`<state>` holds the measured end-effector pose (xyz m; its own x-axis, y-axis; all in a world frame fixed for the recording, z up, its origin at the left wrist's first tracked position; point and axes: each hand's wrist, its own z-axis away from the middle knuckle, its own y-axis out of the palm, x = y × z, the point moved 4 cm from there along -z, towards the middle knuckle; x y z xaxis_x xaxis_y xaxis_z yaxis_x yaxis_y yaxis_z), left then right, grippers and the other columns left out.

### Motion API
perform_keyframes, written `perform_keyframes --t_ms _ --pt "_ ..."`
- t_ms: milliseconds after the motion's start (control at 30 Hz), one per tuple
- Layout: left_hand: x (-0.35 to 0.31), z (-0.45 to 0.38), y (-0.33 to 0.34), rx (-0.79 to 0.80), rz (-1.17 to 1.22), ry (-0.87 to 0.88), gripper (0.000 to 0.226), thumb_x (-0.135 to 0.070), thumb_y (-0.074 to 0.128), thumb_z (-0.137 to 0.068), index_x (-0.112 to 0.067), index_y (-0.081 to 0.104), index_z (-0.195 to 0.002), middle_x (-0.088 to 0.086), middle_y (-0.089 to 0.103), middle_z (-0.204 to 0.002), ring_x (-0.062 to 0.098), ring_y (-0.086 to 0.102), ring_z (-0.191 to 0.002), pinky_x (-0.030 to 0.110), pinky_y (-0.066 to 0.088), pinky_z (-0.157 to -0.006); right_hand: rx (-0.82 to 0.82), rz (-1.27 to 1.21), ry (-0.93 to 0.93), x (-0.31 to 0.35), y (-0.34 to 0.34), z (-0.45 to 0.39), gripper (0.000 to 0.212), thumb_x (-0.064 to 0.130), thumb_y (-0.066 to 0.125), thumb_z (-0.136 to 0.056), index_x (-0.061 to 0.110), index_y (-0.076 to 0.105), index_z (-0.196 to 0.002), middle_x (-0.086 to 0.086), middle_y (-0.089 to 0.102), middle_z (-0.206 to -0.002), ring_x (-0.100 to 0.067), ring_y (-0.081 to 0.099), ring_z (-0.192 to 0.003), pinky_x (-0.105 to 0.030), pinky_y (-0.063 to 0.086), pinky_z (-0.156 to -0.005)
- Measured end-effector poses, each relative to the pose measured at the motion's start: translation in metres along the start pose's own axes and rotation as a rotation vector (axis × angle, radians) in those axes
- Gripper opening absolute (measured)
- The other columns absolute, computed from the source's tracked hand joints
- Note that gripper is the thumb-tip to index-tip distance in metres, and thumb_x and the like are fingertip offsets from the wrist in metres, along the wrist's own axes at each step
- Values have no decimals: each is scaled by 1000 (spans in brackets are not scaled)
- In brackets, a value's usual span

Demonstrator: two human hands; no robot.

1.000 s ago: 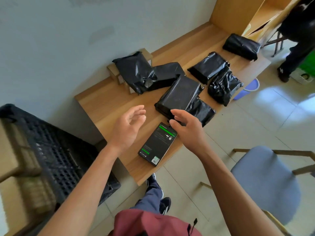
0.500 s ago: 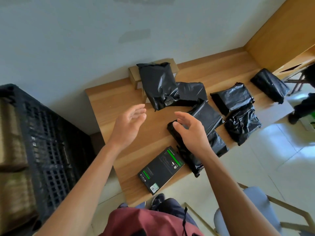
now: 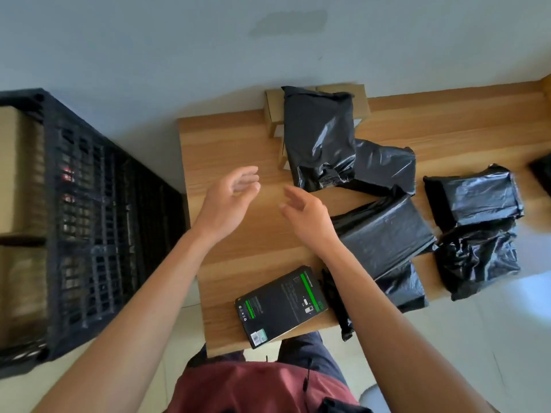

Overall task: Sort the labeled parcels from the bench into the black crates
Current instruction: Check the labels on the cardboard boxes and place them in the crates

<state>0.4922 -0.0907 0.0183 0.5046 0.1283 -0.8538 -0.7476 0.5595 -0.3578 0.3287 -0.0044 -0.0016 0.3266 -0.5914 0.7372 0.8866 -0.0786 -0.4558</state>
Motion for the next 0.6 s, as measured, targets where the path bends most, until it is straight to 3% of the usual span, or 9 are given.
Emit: perform_keyframes --t_ms 133,167,233,267,333,400,500,567,600 --pt "0 -9 6 -59 -17 -70 39 -38 55 -106 -34 55 -145 -21 62 -134 -6 55 -122 38 47 -111 94 -60 -12 6 0 -37 61 20 61 -101 28 41 -159 6 49 -158 -10 45 -144 -28 42 -113" --pt "0 -12 9 -65 -21 -83 39 -38 55 -106 -34 55 -144 -22 63 -134 -6 55 -121 38 47 -111 110 -57 -13 5 -1 -45 62 20 61 -101 27 40 -159 6 48 -159 -10 48 -142 -23 43 -111" --pt "-1 -20 15 -77 -23 -99 39 -37 55 -105 -33 56 -144 -21 63 -133 -6 57 -121 39 48 -110 130 -25 -12 3 -7 -58 64 20 62 -102 28 38 -160 5 46 -160 -9 63 -119 -3 47 -84" --pt "-1 -24 19 -82 -24 -102 39 -36 56 -105 -32 56 -144 -21 63 -132 -5 57 -121 40 49 -110 125 -18 -14 1 -11 -63 64 20 61 -103 28 36 -161 5 46 -160 -11 65 -111 -1 45 -70" --pt "-2 -33 26 -88 -29 -111 39 -37 56 -105 -33 57 -143 -22 63 -132 -4 58 -122 41 49 -110 93 -16 -26 -2 -23 -69 65 19 60 -104 26 34 -162 8 48 -156 -9 59 -110 -2 45 -63" --pt "-4 -42 34 -88 -33 -120 39 -37 56 -104 -34 57 -143 -22 63 -132 -2 57 -124 42 48 -111 50 -26 -14 -9 -38 -74 64 17 58 -105 25 31 -163 9 51 -146 -9 47 -120 -4 45 -72" --pt "-8 -58 48 -69 -57 -125 40 -37 55 -105 -32 57 -144 -21 62 -133 2 57 -126 43 46 -112 1 -15 10 -23 -63 -81 64 16 56 -106 23 28 -164 -2 53 -150 -10 37 -123 -6 44 -77" --pt "-12 -69 58 -51 -80 -123 42 -36 55 -105 -30 55 -146 -18 60 -139 3 55 -129 43 44 -114 -38 33 8 -33 -77 -87 64 20 57 -106 27 30 -164 -6 52 -152 -13 51 -122 -11 43 -84" --pt "-14 -74 63 -42 -90 -123 43 -35 55 -105 -29 53 -148 -16 58 -143 4 53 -131 41 42 -116 -63 45 13 -37 -83 -90 64 22 58 -105 30 31 -163 -7 52 -151 -14 52 -130 -15 42 -95"
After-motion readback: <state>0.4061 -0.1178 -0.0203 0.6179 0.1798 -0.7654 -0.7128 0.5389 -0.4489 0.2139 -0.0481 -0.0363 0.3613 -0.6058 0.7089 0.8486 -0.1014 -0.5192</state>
